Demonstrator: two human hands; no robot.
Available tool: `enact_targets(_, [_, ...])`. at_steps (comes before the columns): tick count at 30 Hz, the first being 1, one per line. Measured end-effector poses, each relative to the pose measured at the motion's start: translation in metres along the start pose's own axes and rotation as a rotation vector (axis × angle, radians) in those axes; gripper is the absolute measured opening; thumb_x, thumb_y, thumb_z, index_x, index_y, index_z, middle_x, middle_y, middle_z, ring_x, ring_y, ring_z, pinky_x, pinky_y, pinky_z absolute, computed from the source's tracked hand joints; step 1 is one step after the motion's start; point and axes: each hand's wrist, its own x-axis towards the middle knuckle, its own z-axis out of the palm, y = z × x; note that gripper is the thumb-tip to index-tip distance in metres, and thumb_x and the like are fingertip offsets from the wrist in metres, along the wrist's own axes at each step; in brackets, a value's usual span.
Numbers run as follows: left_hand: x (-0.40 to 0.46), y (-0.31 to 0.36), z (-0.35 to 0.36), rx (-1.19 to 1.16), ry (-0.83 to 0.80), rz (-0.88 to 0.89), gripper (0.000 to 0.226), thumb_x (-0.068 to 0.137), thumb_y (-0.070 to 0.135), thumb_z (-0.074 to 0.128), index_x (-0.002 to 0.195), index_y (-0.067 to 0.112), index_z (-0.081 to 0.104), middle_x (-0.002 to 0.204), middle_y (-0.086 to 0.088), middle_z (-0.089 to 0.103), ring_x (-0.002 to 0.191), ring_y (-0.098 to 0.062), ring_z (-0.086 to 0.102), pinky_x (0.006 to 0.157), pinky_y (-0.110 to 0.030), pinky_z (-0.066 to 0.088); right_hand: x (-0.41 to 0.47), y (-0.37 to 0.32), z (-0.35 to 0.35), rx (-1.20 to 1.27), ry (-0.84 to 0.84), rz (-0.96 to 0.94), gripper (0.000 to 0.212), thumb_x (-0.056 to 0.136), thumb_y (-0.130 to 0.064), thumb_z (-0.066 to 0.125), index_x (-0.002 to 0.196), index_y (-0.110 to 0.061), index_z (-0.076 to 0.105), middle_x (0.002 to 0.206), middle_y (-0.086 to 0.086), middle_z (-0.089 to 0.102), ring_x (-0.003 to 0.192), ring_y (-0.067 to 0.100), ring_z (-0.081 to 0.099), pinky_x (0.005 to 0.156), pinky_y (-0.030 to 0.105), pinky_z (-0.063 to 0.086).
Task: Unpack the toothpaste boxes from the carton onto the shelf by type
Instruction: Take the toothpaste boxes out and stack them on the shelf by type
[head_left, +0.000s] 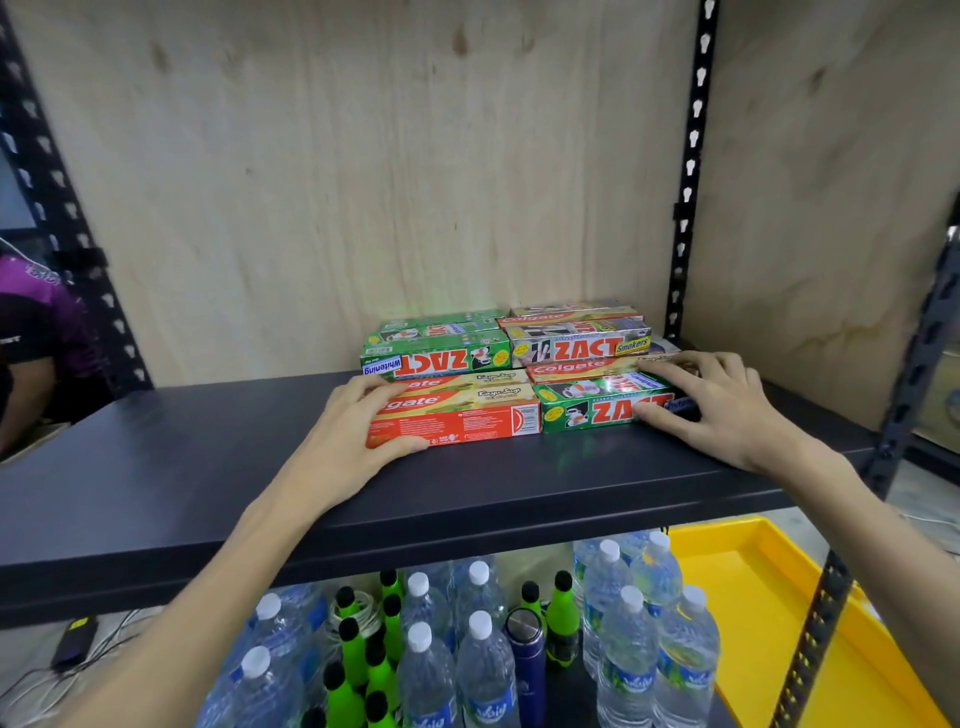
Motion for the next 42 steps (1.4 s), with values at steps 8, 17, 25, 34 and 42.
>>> enact_targets(8, [-0.001, 0.001, -0.002, -0.045, 0.003, -0.015, 0.077, 0.08, 0.06, 0.067, 0.148, 0.028, 0.046, 0.149, 0.007, 0.037, 0.138, -0.01, 0.027, 0.114, -0.036, 0.031, -0.001, -0.002, -0.002, 0.003, 0.006, -0.006, 0.088, 0.074, -0.091, 0.016, 0.152, -0.051, 0.027, 0.154, 0.003, 0.035, 0.136, 0.025, 0.024, 0.107, 0.045, 0.026])
enact_targets(17, [-0.005, 0.005, -0.004, 0.054, 0.058, -0.011, 0.086, 0.072, 0.073, 0.059, 0.145, 0.029, 0.048, 0.142, 0.004, 0.038, 0.134, -0.013, 0.025, 0.113, -0.039, 0.03, -0.007, -0.01, -0.006, 0.009, 0.064, -0.038, 0.086, 0.078, -0.088, 0.024, 0.151, -0.043, 0.036, 0.156, 0.002, 0.037, 0.138, 0.024, 0.026, 0.106, 0.043, 0.028])
enact_targets(25, [-0.007, 0.006, -0.006, 0.015, 0.053, -0.007, 0.078, 0.077, 0.065, 0.064, 0.143, 0.026, 0.052, 0.139, 0.004, 0.04, 0.132, -0.011, 0.025, 0.113, -0.039, 0.033, -0.013, -0.066, -0.003, 0.1, 0.148, -0.232, 0.075, 0.083, -0.083, 0.035, 0.145, -0.042, 0.045, 0.152, -0.008, 0.041, 0.14, 0.021, 0.025, 0.11, 0.049, 0.026])
enact_targets(34, [-0.015, -0.005, -0.018, -0.164, 0.076, -0.059, 0.049, 0.081, 0.042, 0.079, 0.123, 0.03, 0.058, 0.126, 0.008, 0.04, 0.121, -0.007, 0.041, 0.098, -0.024, 0.042, 0.008, -0.148, 0.011, 0.053, 0.181, -0.403, 0.052, 0.095, -0.06, 0.051, 0.14, -0.034, 0.058, 0.123, -0.007, 0.059, 0.119, 0.019, 0.038, 0.1, 0.038, 0.027])
enact_targets(42, [-0.046, -0.06, -0.064, -0.201, 0.031, -0.129, 0.043, 0.08, 0.041, 0.081, 0.114, 0.035, 0.055, 0.117, 0.014, 0.056, 0.105, -0.005, 0.059, 0.08, -0.016, 0.045, 0.018, -0.206, 0.021, 0.192, 0.145, -0.539, 0.044, 0.097, -0.046, 0.06, 0.139, -0.035, 0.059, 0.105, -0.009, 0.053, 0.101, 0.013, 0.039, 0.093, 0.035, 0.037])
